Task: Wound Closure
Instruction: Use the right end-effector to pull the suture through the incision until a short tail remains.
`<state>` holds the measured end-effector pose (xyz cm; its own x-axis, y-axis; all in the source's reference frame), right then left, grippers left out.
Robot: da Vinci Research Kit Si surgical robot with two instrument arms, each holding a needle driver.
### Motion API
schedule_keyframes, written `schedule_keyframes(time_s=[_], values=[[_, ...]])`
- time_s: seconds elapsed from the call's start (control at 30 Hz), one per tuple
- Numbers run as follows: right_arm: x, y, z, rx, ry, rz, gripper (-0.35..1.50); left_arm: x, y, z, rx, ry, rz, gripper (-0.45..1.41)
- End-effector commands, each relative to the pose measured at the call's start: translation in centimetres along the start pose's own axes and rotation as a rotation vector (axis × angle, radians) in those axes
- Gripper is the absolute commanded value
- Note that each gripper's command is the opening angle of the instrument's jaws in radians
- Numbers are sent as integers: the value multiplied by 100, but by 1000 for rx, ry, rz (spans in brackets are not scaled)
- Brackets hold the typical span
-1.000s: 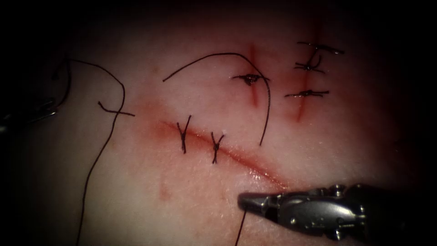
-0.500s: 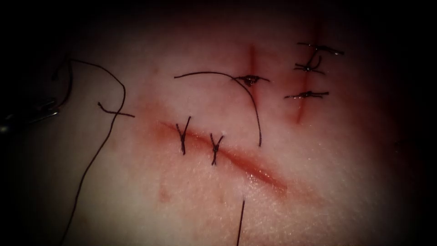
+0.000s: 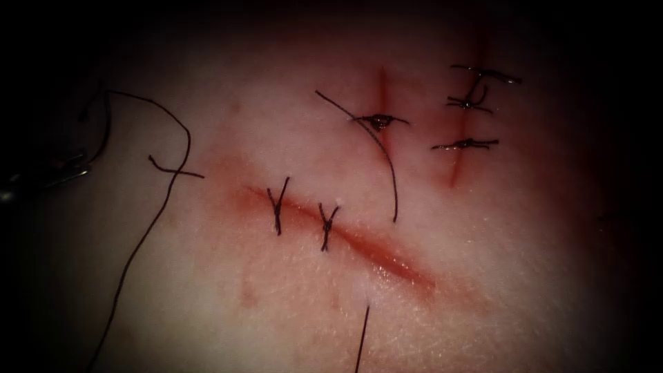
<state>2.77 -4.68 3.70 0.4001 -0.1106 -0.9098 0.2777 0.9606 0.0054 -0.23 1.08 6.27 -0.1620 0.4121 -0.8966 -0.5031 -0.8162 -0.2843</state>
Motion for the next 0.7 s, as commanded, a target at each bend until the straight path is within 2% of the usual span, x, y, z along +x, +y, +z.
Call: schedule_keyframes(time_s=[0.03,0.4,0.43,0.5,0.53,0.7], values=[[1,-3,14,8,7,3,-35,-6,4,5,-2,0,-1,-45],[16,-38,29,84,76,79,-35,-6,4,4,-2,0,-1,-45],[16,-37,29,72,84,97,22,-6,4,4,-2,0,-1,-45],[16,-34,27,28,88,167,125,-6,4,4,-2,0,-1,-45],[11,-28,22,-8,106,223,145,-6,3,4,-2,0,-1,-45],[-20,4,-19,-59,85,299,148,-8,1,5,-3,0,-1,-45]])
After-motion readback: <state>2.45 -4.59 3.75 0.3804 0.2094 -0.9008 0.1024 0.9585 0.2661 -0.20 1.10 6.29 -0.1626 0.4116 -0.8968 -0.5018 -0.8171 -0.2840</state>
